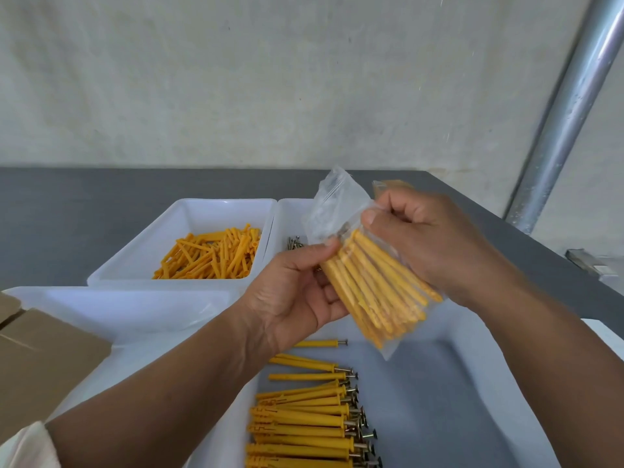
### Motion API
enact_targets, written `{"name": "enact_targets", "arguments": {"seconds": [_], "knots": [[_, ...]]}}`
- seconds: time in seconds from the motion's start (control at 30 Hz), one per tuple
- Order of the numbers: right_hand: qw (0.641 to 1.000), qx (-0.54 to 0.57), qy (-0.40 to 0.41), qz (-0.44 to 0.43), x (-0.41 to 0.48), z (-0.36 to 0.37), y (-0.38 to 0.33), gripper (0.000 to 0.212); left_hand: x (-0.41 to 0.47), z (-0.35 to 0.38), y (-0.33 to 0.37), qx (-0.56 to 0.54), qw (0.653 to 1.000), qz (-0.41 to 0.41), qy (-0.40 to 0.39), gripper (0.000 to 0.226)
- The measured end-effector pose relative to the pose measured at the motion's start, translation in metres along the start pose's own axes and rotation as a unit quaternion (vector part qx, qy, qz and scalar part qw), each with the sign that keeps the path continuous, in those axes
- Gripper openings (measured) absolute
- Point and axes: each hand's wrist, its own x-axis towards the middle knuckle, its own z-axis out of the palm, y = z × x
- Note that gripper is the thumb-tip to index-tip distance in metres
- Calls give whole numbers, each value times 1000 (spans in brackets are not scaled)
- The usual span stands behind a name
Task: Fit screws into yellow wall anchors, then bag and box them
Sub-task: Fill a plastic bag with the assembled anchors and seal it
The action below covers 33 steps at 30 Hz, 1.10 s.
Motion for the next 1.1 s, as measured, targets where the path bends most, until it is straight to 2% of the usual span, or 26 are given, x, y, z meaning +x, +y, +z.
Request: {"name": "enact_targets", "arguments": {"seconds": [0.13, 0.27, 0.4, 0.5, 0.67, 0.77, 0.87, 0.97, 1.03, 1.1], "knots": [[999, -25, -33, 20, 0, -3, -2, 28, -1, 0, 0, 16, 1000, -2, 12, 37], [996, -74, -42, -3, -2, -1, -1, 26, -1, 0, 1, 29, 1000, -7, 9, 51], [999, -20, -42, -1, -1, -7, 3, 26, 0, -3, 5, 21, 1000, 3, 8, 60], [994, -22, -100, 42, -1, -17, 8, 24, 3, -5, 4, 49, 998, 21, 39, 51], [979, -50, -159, 116, -4, -27, 18, 19, 8, -7, -7, 106, 991, 44, 68, 15], [972, -66, -180, 134, -5, -32, 21, 17, 8, -6, -10, 122, 989, 40, 68, 30], [970, -78, -177, 145, -4, -31, 18, 53, 7, -5, -10, 140, 987, 35, 69, 42], [981, -66, -131, 130, -2, -24, 12, 87, 7, -5, -9, 158, 985, 38, 61, 41], [983, -89, -109, 118, 0, -21, 10, 95, 6, -4, -10, 184, 981, 34, 46, 39], [972, -151, -144, 106, 0, -19, 7, 80, 6, -2, -11, 202, 978, 34, 36, 36]]}}
